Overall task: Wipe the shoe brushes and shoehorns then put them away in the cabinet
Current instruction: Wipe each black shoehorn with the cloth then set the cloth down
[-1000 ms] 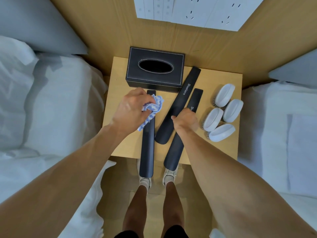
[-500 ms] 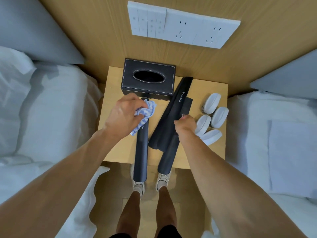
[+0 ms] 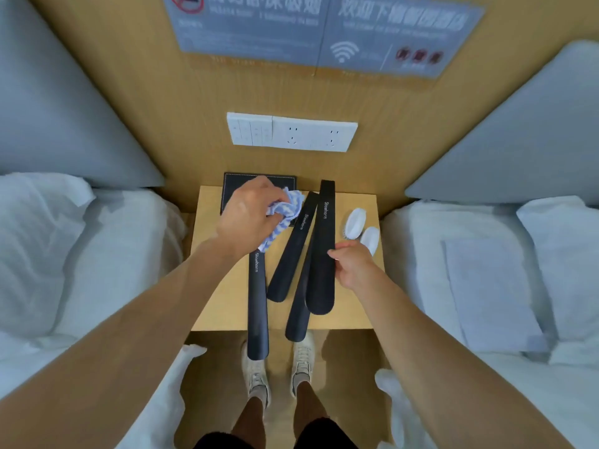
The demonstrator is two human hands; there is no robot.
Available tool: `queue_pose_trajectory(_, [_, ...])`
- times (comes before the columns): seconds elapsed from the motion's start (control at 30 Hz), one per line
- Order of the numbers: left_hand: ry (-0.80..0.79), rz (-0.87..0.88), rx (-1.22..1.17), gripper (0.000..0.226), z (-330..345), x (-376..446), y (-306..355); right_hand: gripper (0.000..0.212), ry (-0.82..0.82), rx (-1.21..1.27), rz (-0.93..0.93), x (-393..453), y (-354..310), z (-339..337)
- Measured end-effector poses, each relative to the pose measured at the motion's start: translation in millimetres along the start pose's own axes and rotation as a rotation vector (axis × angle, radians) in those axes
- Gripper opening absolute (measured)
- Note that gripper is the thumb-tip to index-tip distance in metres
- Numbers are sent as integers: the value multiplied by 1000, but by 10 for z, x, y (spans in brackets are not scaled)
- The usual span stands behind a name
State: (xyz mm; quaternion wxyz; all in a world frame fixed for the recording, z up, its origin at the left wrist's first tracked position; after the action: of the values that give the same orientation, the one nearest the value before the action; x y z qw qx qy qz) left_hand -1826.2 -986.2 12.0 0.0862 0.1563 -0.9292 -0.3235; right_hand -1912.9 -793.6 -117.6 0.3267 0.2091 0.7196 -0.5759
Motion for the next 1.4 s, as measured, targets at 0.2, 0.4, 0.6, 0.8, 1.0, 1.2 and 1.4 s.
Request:
queue_pose_trajectory(0.2, [32, 79, -61, 12, -344, 71, 518, 26, -134, 155, -130, -726, -427, -365])
queue_pose_trajectory(0.4, [121, 198, -108, 18, -718, 203, 1009, 35, -256, 324, -317, -1310, -890, -664])
queue_pose_trajectory(0.6, [230, 319, -116, 21, -1047, 278, 1487, 41, -366, 413, -561, -1608, -1311, -657])
queue_pose_trajectory(0.8, [308, 370, -114, 22, -1332, 278, 1733, 43, -436, 408, -742, -1820, -1719, -458])
queue_pose_trajectory(1.0, [414, 389, -15, 22, -1659, 245, 1815, 51, -491, 342, -915, -2069, -2169, -186])
queue_pose_trajectory(1.2, [545, 368, 155, 23, -1909, 142, 1741, 47, -648, 242, -1002, -2272, -2441, 24])
queue_pose_trajectory(1.4, [607, 322, 154, 15, -2066, 22, 1518, 45, -813, 169, -998, -2392, -2528, 243])
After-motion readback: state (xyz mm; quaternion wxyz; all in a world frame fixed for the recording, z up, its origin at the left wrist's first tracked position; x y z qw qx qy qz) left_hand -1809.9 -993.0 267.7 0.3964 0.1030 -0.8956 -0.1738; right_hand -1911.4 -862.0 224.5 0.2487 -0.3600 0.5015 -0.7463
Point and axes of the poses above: each hand's wrist, its own x-axis towards the middle knuckle, its own z-axis out of the palm, y = z × x, the point moved 1 cm from there along x, towards the middle knuckle, and after that the axes turned 9 degrees about -z, right-handed, at the moved point
